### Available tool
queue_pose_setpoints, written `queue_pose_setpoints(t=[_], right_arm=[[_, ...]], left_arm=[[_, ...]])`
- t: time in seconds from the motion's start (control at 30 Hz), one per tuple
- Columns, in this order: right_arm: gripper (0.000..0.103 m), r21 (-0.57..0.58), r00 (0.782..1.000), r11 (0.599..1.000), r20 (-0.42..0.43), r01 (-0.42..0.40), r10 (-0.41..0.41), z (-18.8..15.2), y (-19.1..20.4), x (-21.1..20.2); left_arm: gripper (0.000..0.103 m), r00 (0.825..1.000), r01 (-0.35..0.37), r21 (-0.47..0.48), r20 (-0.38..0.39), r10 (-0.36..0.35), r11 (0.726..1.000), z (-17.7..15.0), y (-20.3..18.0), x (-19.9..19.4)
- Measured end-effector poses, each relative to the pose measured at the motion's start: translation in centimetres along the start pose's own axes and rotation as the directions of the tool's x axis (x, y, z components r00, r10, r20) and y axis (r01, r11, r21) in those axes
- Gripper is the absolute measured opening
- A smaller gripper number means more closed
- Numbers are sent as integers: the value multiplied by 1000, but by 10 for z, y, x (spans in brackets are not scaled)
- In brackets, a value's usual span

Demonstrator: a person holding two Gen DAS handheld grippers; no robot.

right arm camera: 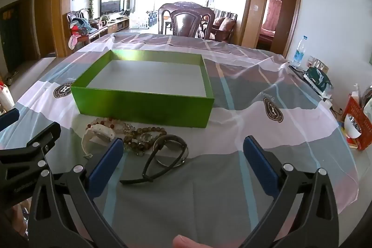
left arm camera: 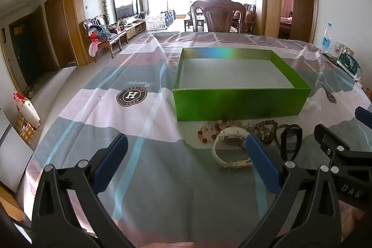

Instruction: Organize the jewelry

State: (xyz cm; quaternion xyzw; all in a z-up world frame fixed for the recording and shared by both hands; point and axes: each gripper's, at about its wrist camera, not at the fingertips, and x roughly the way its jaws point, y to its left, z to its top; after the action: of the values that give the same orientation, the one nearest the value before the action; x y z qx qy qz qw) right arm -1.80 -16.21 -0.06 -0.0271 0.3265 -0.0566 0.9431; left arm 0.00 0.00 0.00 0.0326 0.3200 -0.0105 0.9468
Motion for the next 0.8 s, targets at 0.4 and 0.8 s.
queue_pose_setpoints(t=[0.4, 0.8], right_arm=[[101, 4, 1000, 1000, -4, -4, 4, -1, 0, 1], [101, 8, 1000, 1000, -8, -10, 10, -2, -1, 2]], left_arm=[[100, 1000, -4, 0, 4, 4, 1000, 0, 0, -1], [100, 1000, -3, 2, 0, 3, 1000, -1, 1, 0]])
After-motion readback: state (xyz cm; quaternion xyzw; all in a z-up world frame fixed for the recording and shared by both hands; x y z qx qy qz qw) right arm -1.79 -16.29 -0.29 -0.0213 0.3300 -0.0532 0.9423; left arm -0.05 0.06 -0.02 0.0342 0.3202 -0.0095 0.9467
